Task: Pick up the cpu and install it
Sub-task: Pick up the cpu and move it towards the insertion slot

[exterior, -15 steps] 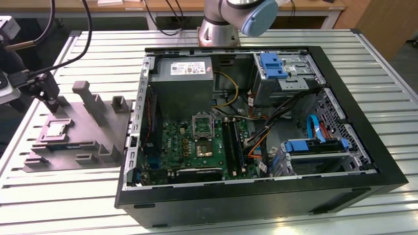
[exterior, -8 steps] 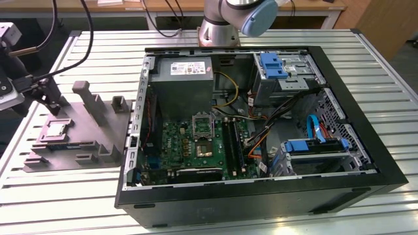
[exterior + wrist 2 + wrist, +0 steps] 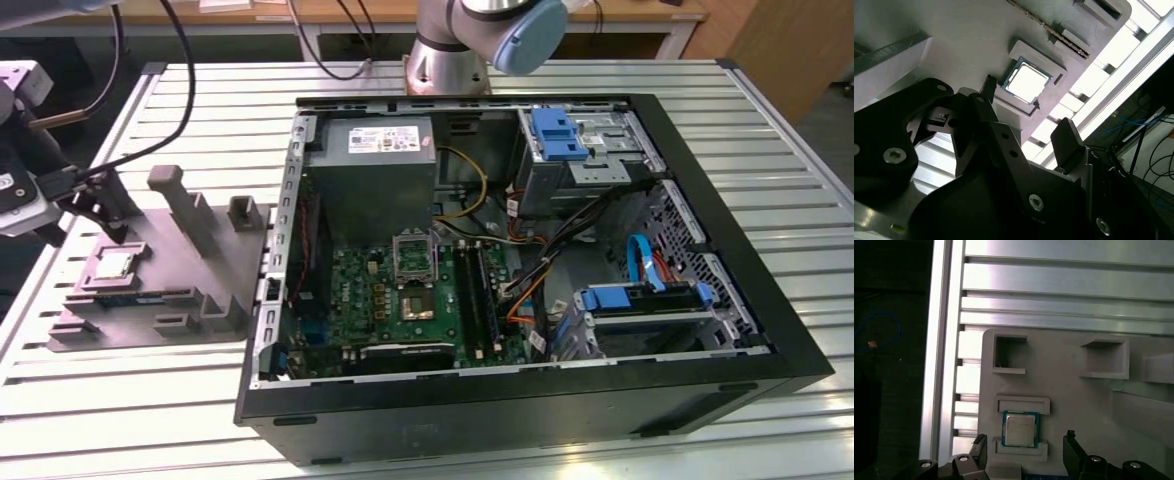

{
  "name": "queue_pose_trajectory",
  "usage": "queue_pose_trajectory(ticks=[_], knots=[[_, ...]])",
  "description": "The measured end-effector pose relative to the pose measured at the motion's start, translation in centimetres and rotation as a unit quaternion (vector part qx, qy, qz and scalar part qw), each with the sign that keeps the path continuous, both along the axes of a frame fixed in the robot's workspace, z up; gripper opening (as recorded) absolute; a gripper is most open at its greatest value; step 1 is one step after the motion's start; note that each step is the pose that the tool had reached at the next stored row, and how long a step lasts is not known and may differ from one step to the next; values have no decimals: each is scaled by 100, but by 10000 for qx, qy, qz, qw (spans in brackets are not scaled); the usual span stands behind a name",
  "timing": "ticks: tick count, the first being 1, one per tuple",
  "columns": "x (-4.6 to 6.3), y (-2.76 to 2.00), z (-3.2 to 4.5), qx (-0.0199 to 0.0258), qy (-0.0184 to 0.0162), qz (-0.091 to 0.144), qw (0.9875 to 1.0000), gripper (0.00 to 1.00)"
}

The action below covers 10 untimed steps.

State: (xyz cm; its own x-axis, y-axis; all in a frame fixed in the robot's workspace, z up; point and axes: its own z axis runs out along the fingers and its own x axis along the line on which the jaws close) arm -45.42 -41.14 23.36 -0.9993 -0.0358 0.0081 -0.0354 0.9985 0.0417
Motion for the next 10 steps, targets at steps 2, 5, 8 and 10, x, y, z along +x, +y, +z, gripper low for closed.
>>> queue_pose_trajectory(ticks=[2,5,8,10], knots=[[0,0,-19,0,0,0,10000,71],[0,0,-24,0,0,0,10000,71],[0,0,-25,0,0,0,10000,71],[0,0,-25,0,0,0,10000,71]])
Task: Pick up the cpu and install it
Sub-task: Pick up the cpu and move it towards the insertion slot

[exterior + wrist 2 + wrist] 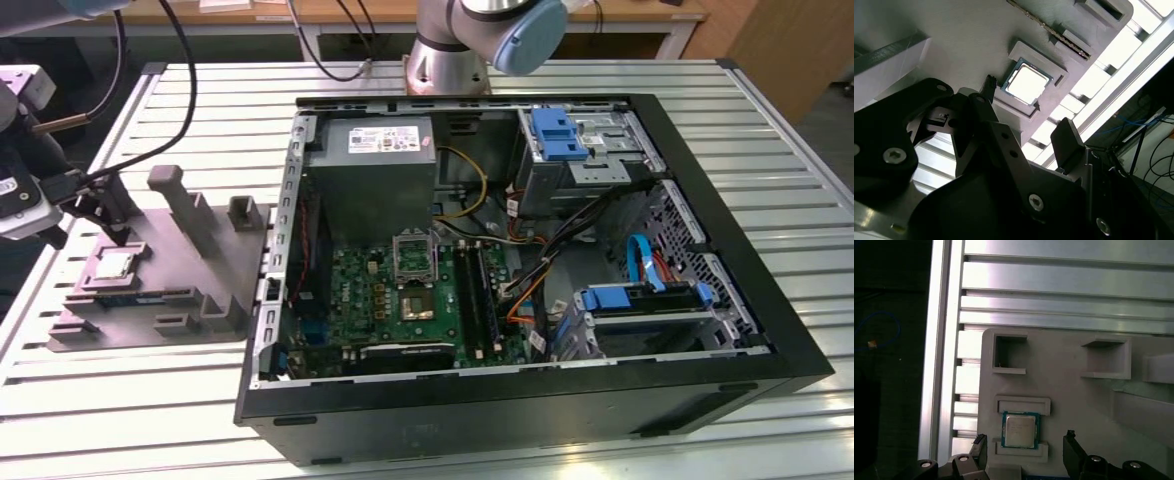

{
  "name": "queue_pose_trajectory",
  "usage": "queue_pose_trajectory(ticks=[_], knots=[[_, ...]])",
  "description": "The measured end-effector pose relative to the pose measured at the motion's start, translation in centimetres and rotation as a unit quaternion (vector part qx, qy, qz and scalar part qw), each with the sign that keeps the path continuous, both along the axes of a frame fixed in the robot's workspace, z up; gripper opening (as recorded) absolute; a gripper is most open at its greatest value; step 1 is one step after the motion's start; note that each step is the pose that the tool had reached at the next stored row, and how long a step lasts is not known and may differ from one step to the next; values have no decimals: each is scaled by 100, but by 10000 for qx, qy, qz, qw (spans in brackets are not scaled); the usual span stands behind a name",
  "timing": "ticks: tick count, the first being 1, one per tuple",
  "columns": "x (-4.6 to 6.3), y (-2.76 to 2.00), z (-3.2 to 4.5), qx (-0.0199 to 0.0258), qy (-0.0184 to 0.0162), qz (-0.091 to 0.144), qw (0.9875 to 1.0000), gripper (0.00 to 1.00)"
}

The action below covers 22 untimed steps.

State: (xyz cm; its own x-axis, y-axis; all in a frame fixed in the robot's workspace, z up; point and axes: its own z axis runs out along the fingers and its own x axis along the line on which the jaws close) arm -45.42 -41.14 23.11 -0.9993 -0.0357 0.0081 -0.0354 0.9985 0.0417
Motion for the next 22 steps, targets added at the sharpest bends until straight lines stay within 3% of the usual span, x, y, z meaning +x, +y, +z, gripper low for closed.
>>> queue_pose_trajectory(ticks=[9,22], knots=[[0,-10,-60,0,0,0,10000,71],[0,-15,-293,1,0,-146,9999,71]])
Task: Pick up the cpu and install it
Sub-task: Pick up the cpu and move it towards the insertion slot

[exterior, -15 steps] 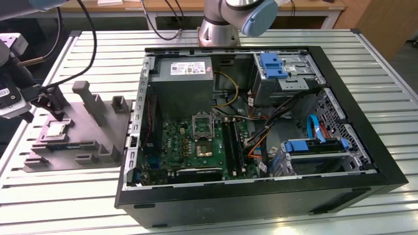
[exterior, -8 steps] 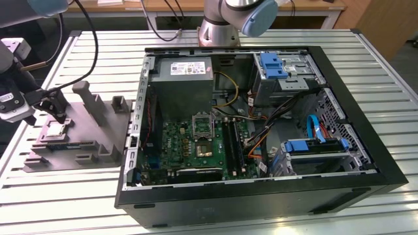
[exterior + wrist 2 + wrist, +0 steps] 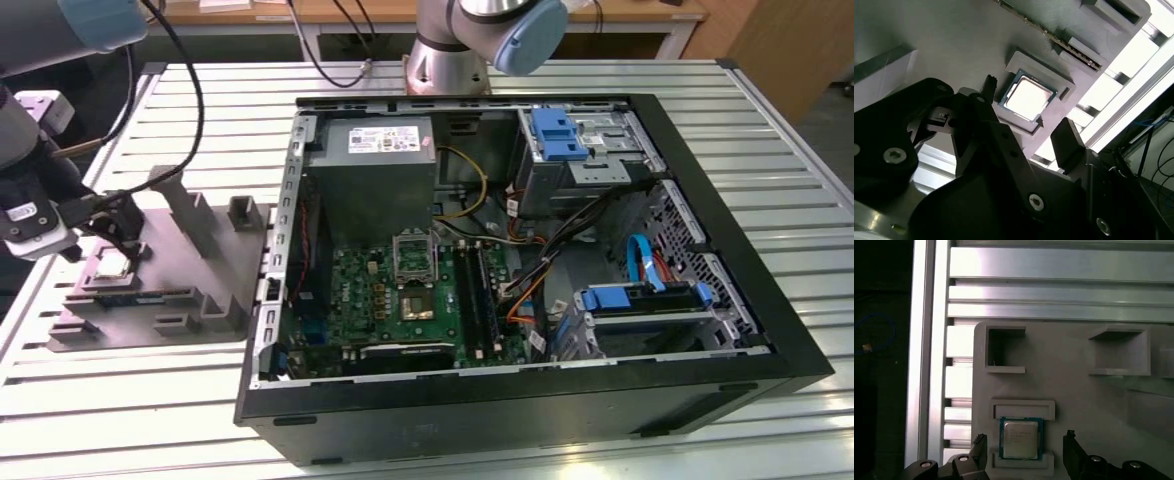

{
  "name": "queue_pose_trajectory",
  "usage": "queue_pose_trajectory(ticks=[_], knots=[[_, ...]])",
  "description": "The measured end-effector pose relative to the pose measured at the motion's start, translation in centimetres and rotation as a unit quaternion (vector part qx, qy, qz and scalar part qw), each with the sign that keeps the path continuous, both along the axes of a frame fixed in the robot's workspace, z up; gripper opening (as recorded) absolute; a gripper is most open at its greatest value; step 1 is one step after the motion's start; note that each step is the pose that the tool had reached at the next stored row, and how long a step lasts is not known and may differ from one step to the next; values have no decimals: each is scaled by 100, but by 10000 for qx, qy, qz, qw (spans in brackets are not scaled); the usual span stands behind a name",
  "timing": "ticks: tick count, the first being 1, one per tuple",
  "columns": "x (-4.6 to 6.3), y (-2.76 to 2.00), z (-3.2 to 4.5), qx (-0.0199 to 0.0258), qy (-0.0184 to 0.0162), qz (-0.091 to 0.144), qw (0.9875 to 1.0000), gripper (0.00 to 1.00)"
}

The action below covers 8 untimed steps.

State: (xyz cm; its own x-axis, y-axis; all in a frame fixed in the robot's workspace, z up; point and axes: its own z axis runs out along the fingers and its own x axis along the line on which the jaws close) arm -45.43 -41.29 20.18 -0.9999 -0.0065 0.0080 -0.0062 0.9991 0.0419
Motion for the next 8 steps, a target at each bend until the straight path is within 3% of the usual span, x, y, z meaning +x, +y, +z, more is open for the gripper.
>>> queue_pose_trajectory(ticks=[8], knots=[[0,1,-126,0,0,-1,10000,71]])
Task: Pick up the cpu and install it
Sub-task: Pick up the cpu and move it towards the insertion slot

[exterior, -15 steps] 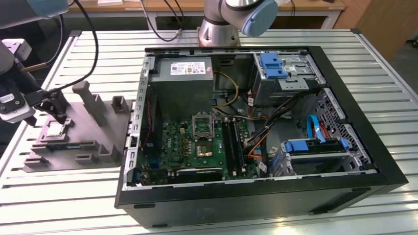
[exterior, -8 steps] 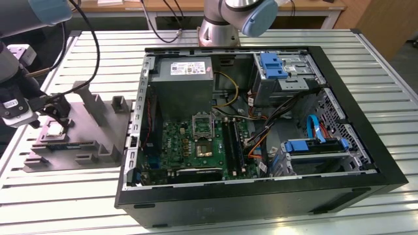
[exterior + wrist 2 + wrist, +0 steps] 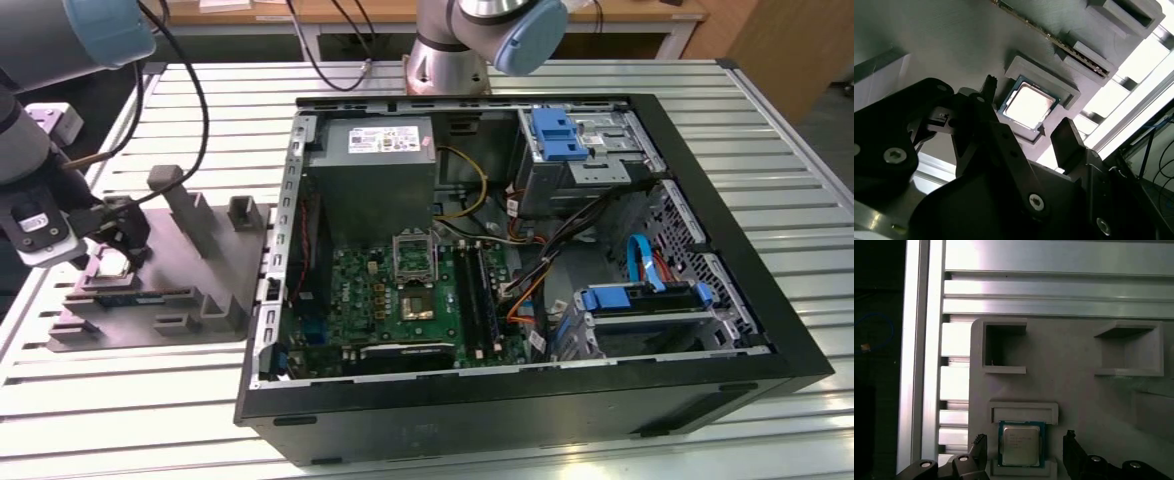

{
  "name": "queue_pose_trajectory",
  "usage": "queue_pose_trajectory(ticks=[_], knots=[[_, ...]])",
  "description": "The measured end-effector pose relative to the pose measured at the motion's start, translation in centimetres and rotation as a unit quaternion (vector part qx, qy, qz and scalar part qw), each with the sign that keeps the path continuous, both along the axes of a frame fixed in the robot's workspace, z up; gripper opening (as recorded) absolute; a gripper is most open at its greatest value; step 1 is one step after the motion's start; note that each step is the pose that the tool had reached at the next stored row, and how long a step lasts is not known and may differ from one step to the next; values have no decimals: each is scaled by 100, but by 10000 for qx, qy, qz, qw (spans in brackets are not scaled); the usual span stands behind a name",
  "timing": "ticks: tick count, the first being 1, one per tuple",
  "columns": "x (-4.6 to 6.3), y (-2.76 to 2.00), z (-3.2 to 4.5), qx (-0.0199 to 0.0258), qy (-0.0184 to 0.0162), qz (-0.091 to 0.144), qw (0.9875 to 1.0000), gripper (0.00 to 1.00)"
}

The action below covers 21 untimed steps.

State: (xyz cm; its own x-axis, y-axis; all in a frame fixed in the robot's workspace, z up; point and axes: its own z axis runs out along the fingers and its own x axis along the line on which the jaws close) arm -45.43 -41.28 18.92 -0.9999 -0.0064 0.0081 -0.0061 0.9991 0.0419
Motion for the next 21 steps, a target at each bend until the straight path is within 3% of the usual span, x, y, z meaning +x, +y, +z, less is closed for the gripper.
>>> queue_pose_trajectory(ticks=[21], knots=[[-6,0,-68,5,0,-97,10000,69]])
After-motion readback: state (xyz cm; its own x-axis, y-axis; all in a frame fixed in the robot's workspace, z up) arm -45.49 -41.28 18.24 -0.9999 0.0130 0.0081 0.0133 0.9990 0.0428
